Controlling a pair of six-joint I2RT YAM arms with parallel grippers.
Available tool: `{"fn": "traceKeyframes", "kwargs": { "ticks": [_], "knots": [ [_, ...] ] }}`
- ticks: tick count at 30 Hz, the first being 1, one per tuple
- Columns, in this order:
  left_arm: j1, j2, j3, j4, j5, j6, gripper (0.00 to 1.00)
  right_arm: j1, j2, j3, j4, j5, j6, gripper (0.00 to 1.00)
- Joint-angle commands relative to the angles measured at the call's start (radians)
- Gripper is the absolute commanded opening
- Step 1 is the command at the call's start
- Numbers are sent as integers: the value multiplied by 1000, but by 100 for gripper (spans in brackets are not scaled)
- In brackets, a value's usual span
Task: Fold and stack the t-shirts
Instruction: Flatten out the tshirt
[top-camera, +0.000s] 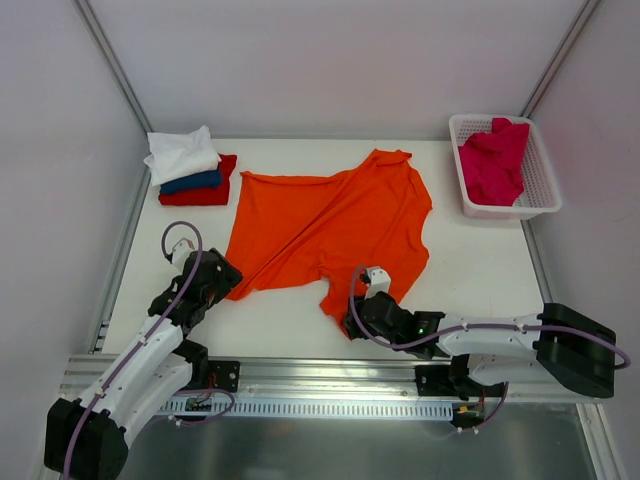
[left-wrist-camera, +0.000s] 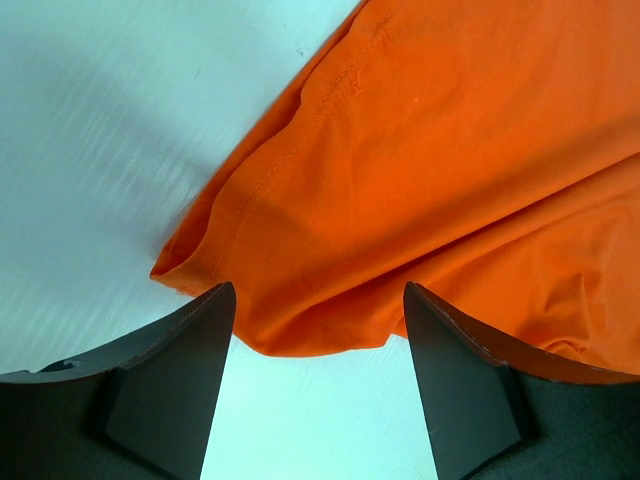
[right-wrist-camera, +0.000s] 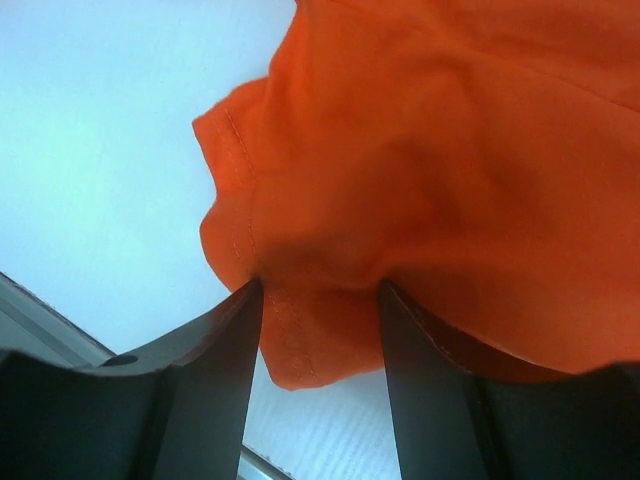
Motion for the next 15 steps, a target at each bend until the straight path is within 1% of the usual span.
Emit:
{"fn": "traceKeyframes", "kwargs": {
  "ticks": [1,3,6,7,8,10,11,13,14,15],
  "knots": [
    [-8,-16,33,10,-19,18,69,13,29,-29,31,-11,59,53],
    [-8,-20,33,10,-23,19,69,21,12,-49,-8,13,103,53],
    [-7,-23,33,10,-23,23,68,38,-71,-75,-89,60,171,53],
    [-8,-23,33,12,-22,23,68,46,-138,-94,-116,79,189,53],
    [-8,-22,33,12,-23,23,68,65,-176,-102,-188,99,213,53],
    [-8,-22,34,10,-20,23,69,92,-259,-114,-277,168,281,53],
    [-7,-22,33,10,-20,21,69,119,-346,-117,-379,192,309,52],
    [-8,-23,33,10,-20,23,68,147,-429,-115,-477,266,375,52],
    [-8,-23,33,12,-19,21,68,170,-500,-105,-576,291,396,51],
    [-8,-25,33,10,-19,19,68,179,-526,-97,-619,333,431,51]
  ]
}}
